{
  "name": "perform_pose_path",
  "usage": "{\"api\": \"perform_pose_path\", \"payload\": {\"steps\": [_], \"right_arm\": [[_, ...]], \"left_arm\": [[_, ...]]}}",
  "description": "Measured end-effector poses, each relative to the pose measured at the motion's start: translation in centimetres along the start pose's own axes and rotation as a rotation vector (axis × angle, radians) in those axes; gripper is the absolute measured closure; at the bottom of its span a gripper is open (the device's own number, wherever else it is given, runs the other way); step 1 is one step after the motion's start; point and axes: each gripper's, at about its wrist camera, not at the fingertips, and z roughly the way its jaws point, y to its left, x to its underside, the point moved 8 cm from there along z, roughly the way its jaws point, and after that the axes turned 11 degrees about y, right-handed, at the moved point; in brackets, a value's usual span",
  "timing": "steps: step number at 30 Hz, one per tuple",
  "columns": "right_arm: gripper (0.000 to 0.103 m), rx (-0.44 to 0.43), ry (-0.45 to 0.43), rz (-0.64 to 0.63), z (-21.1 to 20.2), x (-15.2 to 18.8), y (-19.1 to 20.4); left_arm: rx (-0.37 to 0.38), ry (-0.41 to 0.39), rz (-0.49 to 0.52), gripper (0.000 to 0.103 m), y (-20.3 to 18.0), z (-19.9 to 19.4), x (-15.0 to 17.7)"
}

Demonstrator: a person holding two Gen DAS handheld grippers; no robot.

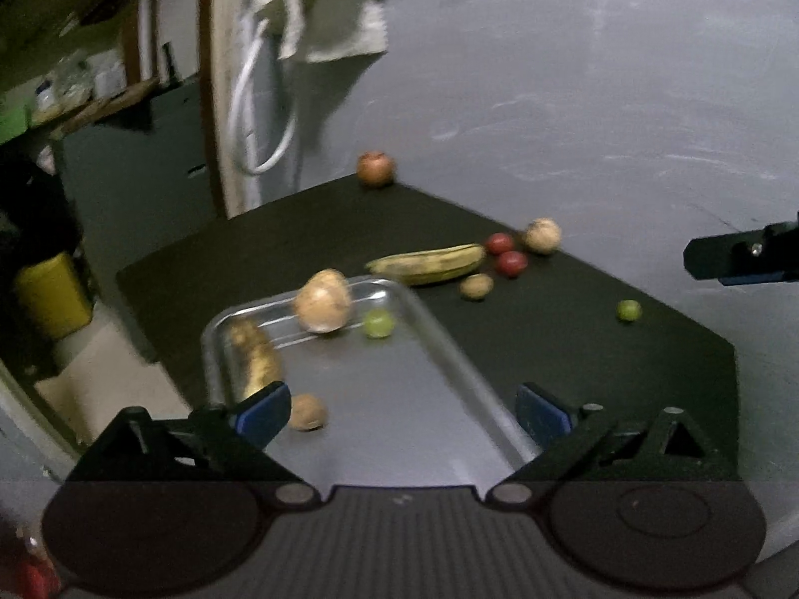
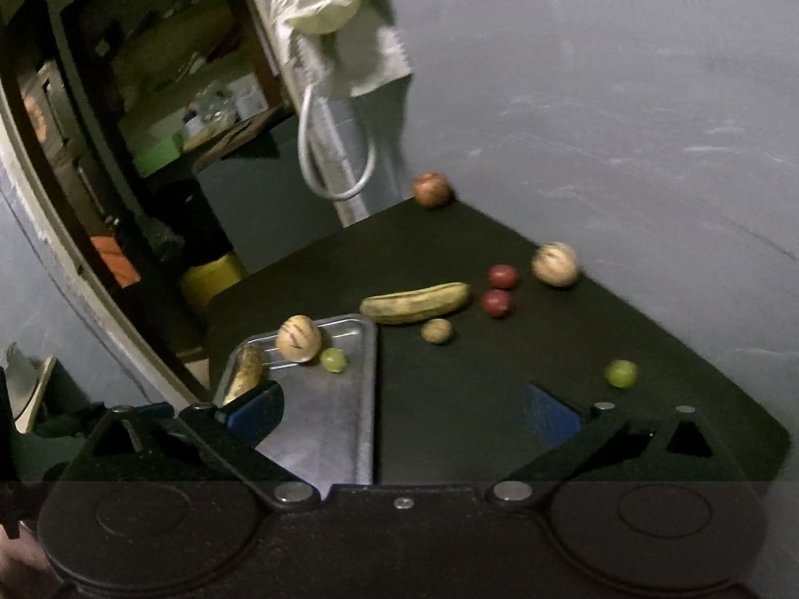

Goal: Organize fruits
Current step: 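Withdraw both grippers from the tray toward the remaining fruits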

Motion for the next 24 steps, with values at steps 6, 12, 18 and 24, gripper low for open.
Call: {"api": "perform_pose_path", "payload": {"steps": [6, 12, 18, 24], "right_arm": [[0.001, 0.008, -0.085, 0.046, -4.6, 1.0, -3.4], [0.001, 0.005, -0.123, 0.072, -7.1, 2.1, -6.1], [0.001, -0.028, -0.132, 0.068, -7.6, 2.7, -6.5], [0.001, -0.049, -0.120, 0.076, -6.8, 2.8, -6.4]], "left_arm": [[0.000, -0.038, 0.077, 0.004, -4.7, -1.6, -0.7], [-0.027, -0.076, 0.108, 0.004, -7.1, -3.2, -1.1], [-0.071, -0.090, 0.134, 0.004, -6.8, -4.4, -1.6], [-0.079, -0.089, 0.162, 0.004, -5.0, -4.4, -3.6]]}}
